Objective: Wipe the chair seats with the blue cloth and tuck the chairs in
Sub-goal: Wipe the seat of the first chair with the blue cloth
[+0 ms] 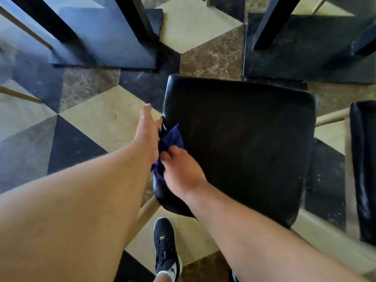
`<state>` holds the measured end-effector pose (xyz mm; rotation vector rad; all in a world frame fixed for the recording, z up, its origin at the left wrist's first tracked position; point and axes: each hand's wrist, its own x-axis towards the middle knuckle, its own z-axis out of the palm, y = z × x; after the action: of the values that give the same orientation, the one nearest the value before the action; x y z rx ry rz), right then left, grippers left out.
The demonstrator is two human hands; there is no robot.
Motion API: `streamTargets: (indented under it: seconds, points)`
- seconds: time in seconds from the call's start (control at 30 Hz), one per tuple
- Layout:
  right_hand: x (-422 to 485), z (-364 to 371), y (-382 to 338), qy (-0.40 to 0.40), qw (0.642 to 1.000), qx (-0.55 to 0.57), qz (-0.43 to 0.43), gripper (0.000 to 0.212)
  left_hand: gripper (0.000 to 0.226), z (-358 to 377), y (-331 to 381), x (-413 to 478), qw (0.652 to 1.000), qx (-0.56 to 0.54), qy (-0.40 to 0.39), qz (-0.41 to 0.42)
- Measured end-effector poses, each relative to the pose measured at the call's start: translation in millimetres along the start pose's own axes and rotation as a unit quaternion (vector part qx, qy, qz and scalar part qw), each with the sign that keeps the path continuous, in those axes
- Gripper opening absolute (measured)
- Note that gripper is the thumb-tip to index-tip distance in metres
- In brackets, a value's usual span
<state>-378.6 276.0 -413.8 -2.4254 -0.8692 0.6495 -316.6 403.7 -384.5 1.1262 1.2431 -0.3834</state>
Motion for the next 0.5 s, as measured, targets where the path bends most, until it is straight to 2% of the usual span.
streamTargets:
  seconds: [0.07,0.13,0.17,0.23,0.3,0.4,0.5]
  points:
    - [-29.4,6.0,5.4,-0.060,0.994,-0.028,-0.081,0.025,0.082,5.1,1.8,-1.0,0.999,0.050,0.005,0.006]
    - [-54.4,3.0,19.2,-0.111,0.982,-0.048,-0.144,0.026,0.063,10.8,-7.0,1.1,0.988,0.132,0.068,0.039]
    - [-62.6,-3.1,30.5,-0.131,0.975,-0.062,-0.166,0.027,0.058,13.7,-14.5,2.9,0.972,0.200,0.093,0.082]
    - [-74.3,-23.4,59.2,-0.155,0.961,-0.094,-0.210,0.031,0.067,19.8,-36.0,5.8,0.922,0.347,0.089,0.149]
    - [-82.9,-49.2,94.0,-0.153,0.955,-0.122,-0.223,0.031,0.074,26.3,-63.1,2.3,0.875,0.435,0.132,0.165]
    - [-88.2,-90.0,147.1,-0.102,0.967,-0.172,-0.158,0.029,0.075,37.5,-107.9,-11.6,0.816,0.508,0.198,0.191]
    - [-76.7,-127.0,193.1,0.013,0.987,-0.161,-0.008,0.028,0.073,39.9,-136.7,-11.8,0.775,0.553,0.218,0.217]
